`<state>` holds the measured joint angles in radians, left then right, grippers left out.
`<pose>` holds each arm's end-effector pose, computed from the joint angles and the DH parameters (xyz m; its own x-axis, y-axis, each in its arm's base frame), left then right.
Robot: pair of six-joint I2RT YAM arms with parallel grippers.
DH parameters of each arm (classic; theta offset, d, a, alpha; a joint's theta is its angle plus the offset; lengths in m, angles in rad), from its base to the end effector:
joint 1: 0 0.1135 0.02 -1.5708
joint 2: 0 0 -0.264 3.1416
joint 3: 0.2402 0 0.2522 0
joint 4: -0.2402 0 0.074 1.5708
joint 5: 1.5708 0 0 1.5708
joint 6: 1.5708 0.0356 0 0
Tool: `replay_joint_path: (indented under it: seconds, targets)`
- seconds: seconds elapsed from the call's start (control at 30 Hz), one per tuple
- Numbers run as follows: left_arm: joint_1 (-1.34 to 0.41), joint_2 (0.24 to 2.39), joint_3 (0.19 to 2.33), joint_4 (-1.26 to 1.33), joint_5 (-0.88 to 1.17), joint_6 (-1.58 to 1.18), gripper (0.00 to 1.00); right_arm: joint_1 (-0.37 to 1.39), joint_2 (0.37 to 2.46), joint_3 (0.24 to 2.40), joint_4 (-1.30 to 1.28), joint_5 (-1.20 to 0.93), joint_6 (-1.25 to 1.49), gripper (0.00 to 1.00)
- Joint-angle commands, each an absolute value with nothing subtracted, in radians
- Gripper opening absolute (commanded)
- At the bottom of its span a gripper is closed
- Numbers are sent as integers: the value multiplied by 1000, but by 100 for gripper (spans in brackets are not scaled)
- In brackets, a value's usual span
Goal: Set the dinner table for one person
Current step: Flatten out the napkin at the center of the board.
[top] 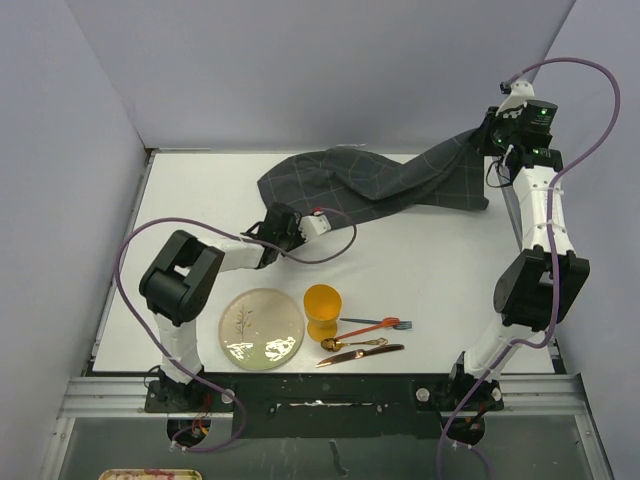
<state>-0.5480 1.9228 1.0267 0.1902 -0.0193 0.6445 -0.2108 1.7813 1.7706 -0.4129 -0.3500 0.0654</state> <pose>0.3369 -0.2048 0.1364 -0.1372 0.7875 -0.6008 0.7391 0.4853 0.4672 0.4120 -0.0757 0.3849 -0.4082 0.1501 -0.9005 -0.0826 0.9763 0.2002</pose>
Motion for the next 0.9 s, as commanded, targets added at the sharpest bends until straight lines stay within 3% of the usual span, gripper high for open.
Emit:
replay_joint_path:
  seconds: [0.0, 0.43, 0.87]
  targets:
    - [-531, 1878, 1084, 208, -26, 662, 0, -221, 1807, 1800, -359, -361, 82, 0]
    - [-480, 1638, 1271, 77, -74, 686, 0, -239, 1789, 1813, -354, -364, 77, 0]
    - [-451, 1451, 1208, -31, -128, 765, 0, -277, 1626, 1753, -392, -353, -42, 0]
